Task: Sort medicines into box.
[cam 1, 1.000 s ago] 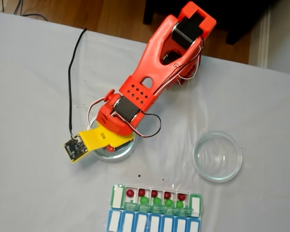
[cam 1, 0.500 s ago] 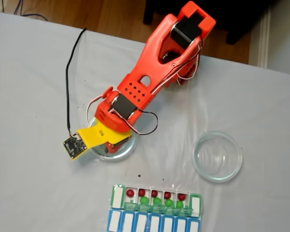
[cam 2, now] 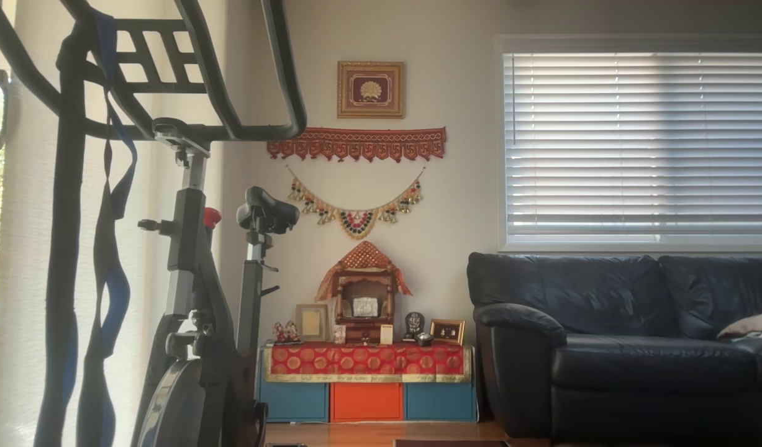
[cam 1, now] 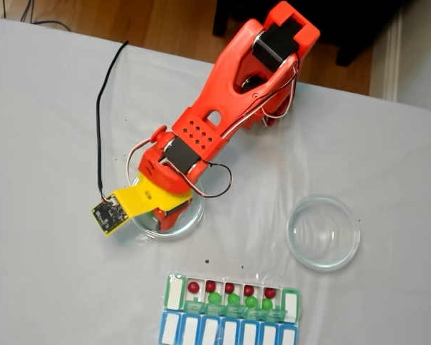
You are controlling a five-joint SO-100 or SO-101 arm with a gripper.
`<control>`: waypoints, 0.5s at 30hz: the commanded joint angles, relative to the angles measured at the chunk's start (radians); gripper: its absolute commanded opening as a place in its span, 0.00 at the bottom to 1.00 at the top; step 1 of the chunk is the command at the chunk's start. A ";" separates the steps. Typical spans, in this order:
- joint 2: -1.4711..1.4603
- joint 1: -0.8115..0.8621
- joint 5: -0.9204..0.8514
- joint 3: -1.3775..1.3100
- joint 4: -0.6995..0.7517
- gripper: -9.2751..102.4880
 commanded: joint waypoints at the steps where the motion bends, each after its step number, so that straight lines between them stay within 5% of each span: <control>1: 0.021 0.008 -0.014 -0.005 -0.018 0.32; 15: 0.003 0.009 -0.029 0.037 -0.098 0.31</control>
